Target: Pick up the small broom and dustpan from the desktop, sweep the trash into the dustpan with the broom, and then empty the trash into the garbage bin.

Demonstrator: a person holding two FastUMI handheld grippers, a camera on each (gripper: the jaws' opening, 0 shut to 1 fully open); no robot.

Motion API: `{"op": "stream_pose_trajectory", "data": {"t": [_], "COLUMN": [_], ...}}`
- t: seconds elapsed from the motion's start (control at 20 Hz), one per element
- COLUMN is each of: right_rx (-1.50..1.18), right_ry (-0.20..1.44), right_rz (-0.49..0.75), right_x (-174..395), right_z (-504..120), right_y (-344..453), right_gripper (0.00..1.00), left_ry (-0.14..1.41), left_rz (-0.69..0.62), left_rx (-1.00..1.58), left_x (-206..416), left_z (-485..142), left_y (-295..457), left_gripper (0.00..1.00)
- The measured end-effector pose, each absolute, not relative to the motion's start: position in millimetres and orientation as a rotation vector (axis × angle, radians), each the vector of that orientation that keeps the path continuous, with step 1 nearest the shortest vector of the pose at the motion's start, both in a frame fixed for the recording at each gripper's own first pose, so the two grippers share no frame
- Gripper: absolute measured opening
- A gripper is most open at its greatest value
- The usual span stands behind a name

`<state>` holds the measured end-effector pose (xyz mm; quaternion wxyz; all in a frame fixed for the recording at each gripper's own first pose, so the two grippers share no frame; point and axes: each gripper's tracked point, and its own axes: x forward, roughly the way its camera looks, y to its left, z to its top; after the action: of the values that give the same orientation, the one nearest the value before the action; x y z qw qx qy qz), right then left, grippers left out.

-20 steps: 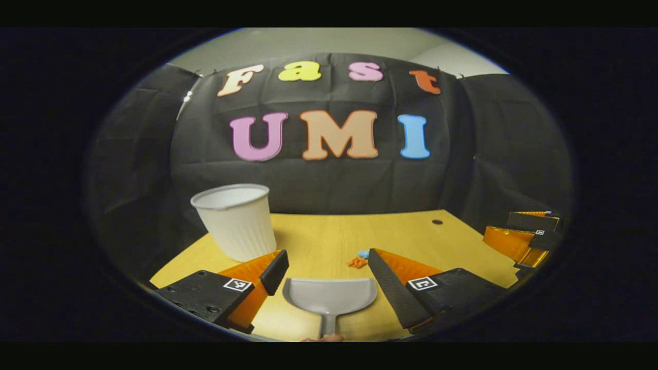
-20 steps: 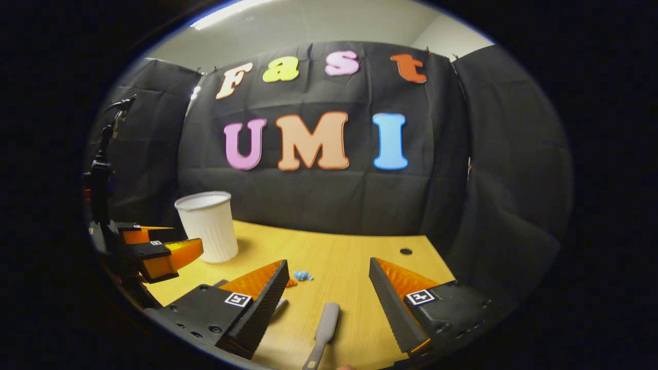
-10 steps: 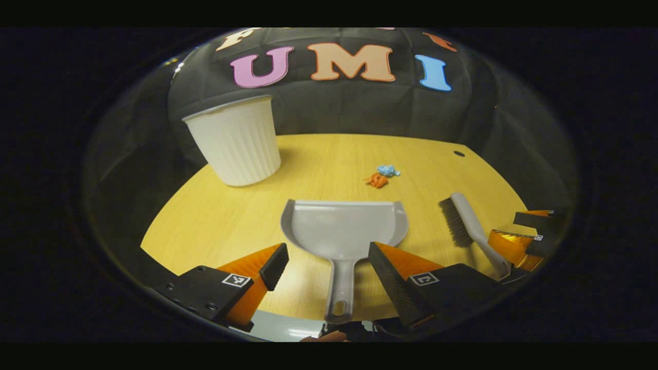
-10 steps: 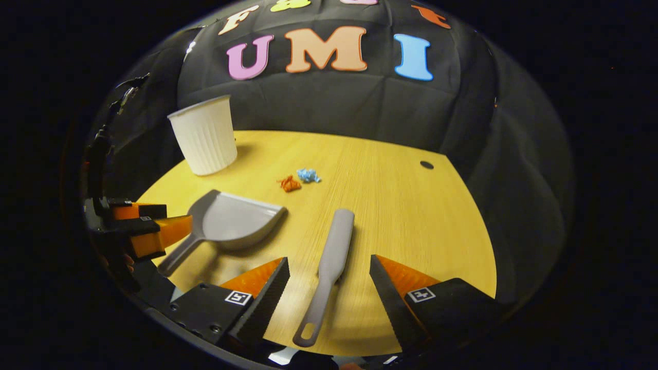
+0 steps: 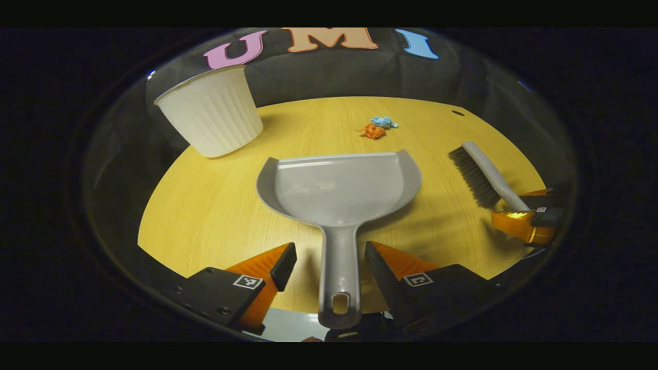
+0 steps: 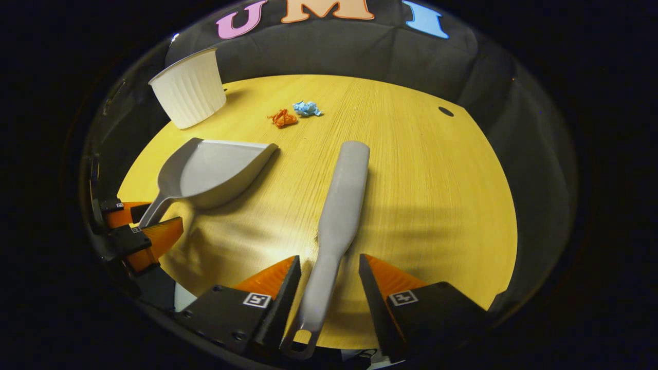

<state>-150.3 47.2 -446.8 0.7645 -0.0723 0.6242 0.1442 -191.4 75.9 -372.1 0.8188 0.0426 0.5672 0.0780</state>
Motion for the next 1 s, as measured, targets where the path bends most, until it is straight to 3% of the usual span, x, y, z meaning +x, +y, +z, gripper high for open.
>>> {"op": "stream_pose_trajectory", "data": {"t": [0.1, 0.15, 0.2, 0.5, 0.65, 0.7, 1.0], "right_rx": [-0.193, -0.195, -0.202, -0.187, -0.149, -0.145, -0.235], "right_ry": [1.364, 1.377, 1.392, 1.318, 1.26, 1.243, 1.157], "right_rz": [0.303, 0.327, 0.347, 0.466, 0.512, 0.528, 0.505], "right_x": [-149, -151, -155, -144, -121, -108, 6], "right_z": [-450, -455, -455, -440, -420, -412, -427], "right_y": [41, 42, 42, 33, 21, 18, 16], "right_gripper": [0.43, 0.29, 0.23, 0.13, 0.1, 0.13, 0.13], "left_ry": [1.226, 1.234, 1.247, 1.22, 1.185, 1.189, 1.207], "left_rz": [0.17, 0.18, 0.19, 0.117, 0.106, 0.087, -0.009], "left_rx": [0.097, 0.094, 0.1, 0.085, 0.149, 0.182, 0.284], "left_x": [-194, -195, -197, -181, -169, -166, -157], "left_z": [-377, -379, -385, -378, -368, -367, -371], "left_y": [75, 75, 78, 68, 67, 68, 74], "left_gripper": [0.69, 0.51, 0.34, 0.23, 0.24, 0.23, 0.23]}}
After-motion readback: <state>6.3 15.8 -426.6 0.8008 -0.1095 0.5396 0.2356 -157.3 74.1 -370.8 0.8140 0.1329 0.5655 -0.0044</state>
